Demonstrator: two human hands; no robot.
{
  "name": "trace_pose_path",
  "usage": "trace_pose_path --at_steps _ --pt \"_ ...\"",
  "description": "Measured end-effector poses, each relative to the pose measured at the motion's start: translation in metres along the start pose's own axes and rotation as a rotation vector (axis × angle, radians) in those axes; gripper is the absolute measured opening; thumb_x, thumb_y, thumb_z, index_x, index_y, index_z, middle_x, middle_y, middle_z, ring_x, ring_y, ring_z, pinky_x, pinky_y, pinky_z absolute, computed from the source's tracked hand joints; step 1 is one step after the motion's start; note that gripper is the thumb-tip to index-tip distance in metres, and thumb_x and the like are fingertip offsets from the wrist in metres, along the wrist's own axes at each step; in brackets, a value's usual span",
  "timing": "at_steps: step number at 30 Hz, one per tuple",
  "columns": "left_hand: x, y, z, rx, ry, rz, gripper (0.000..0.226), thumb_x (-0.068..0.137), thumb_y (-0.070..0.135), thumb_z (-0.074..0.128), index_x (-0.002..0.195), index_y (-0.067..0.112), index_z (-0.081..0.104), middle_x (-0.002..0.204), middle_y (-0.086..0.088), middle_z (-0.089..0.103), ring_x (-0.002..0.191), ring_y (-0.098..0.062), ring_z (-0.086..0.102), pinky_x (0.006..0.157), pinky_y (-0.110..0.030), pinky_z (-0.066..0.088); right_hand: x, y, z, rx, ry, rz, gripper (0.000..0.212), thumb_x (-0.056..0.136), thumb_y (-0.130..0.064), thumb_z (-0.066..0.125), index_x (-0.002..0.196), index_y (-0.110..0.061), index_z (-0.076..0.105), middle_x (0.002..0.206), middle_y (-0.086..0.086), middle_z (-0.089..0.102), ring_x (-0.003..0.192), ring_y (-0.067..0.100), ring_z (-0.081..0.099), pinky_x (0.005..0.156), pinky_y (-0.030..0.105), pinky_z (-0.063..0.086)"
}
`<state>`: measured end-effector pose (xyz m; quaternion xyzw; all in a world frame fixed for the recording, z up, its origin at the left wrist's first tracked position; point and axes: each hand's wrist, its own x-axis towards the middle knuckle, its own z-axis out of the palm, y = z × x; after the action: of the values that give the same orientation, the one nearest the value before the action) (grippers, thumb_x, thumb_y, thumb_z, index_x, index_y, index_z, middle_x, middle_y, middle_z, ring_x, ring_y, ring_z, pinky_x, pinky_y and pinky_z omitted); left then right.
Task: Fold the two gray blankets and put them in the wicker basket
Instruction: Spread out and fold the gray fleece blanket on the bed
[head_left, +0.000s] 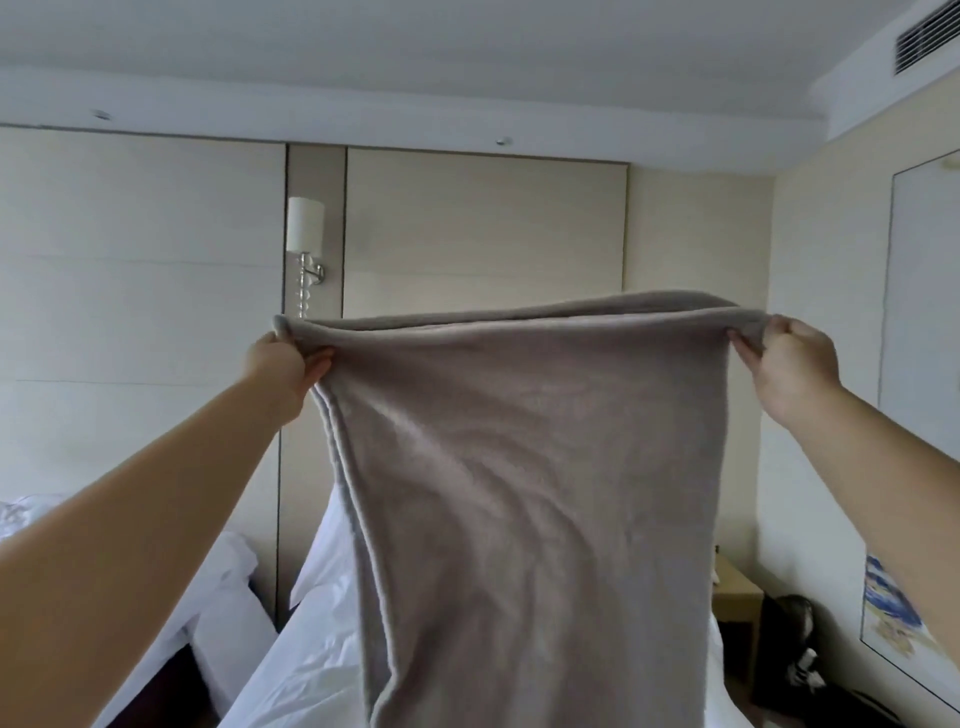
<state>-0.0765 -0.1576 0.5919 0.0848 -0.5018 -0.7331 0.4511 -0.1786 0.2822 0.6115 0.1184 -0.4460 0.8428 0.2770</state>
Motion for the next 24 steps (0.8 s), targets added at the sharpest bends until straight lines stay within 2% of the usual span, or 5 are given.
trace_pose_path --at_steps 4,10,13,19,24 --pt "-0.02 -0.031 -0.012 0.228 0.01 -0.037 0.035 0.105 0.024 0.03 0.131 0.004 0.043 0.088 -0.008 0.057 0.037 -0.004 0.06 0.043 -0.019 0.054 0.0 0.024 -0.047 -0.311 -0.084 0.137 0.029 0.105 -0.018 0.03 0.124 -0.001 0.043 0.105 0.017 0.052 0.076 0.033 0.06 0.084 0.04 0.051" --pt "-0.063 -0.149 -0.057 0.694 -0.08 -0.411 0.033 0.1 0.041 0.041 0.088 0.01 0.047 0.055 -0.007 0.039 0.018 -0.008 0.036 0.027 -0.015 0.037 -0.034 0.116 -0.157 -0.794 -0.117 0.612 0.023 0.101 -0.009 0.032 0.092 -0.016 0.053 0.052 0.002 0.034 0.028 0.007 0.028 0.034 0.013 0.026" --pt "-0.093 -0.219 -0.093 0.992 -0.202 -0.629 0.032 0.099 0.037 0.046 0.082 0.01 0.049 0.053 -0.009 0.041 0.031 -0.019 0.043 0.032 -0.016 0.04 -0.071 0.166 -0.215 -0.955 -0.146 0.955 0.036 0.096 0.0 0.034 0.065 -0.014 0.047 0.037 -0.002 0.031 0.025 0.006 0.022 0.035 0.01 0.021" --pt "-0.182 -0.353 -0.178 1.133 -0.304 -0.924 0.043 0.096 0.028 0.055 0.119 -0.008 0.05 0.111 -0.021 0.053 0.086 -0.034 0.062 0.077 -0.042 0.057 -0.182 0.268 -0.313 -1.123 -0.009 1.442 0.036 0.09 -0.015 0.059 0.058 -0.015 0.043 0.031 -0.002 0.032 0.021 0.006 0.024 0.032 0.01 0.031" --pt "-0.268 -0.431 -0.241 0.952 -0.079 -1.296 0.02 0.093 0.001 0.055 0.112 0.005 0.054 0.095 -0.013 0.052 0.082 -0.024 0.052 0.055 -0.029 0.045 -0.285 0.319 -0.384 -1.31 -0.042 1.848 0.046 0.088 -0.026 0.063 0.048 -0.011 0.047 0.039 0.001 0.034 0.031 0.009 0.023 0.038 0.011 0.029"
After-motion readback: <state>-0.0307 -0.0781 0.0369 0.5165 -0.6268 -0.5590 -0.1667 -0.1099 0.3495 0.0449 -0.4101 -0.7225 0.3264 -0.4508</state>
